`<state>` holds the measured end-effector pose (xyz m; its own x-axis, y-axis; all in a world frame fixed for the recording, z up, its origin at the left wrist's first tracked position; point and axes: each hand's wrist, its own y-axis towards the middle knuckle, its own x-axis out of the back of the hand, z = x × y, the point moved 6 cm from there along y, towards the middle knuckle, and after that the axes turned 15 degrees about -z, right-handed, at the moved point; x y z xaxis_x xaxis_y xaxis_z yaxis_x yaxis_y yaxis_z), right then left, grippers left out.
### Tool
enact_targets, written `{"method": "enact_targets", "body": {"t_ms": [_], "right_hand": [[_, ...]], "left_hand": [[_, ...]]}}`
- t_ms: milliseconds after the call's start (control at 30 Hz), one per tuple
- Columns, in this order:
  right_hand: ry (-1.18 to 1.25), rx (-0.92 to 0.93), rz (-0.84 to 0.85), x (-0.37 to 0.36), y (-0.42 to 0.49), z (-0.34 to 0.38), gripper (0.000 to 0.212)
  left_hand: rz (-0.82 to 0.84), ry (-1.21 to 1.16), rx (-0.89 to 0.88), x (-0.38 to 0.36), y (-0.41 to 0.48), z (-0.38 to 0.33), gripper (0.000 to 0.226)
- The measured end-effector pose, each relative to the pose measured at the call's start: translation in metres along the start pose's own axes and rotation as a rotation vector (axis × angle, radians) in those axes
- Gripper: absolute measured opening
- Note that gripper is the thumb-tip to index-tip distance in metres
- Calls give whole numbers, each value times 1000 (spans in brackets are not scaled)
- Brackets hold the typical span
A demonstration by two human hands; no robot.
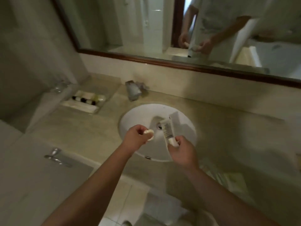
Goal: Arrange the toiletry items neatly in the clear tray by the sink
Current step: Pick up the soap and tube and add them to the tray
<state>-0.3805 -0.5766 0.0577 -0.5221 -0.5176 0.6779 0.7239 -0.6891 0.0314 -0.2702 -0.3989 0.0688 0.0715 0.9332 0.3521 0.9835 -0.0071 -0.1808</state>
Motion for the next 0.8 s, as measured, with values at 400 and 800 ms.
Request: {"method": "enact_targets", "body": {"t_ms": [400,800], "right_hand": [[76,32,168,-173,-65,148,11],[72,-62,202,-262,17,192,13]], "left_hand": [[-245,-104,175,228,88,78,17],[-238,15,137,236,233,61,21]]}}
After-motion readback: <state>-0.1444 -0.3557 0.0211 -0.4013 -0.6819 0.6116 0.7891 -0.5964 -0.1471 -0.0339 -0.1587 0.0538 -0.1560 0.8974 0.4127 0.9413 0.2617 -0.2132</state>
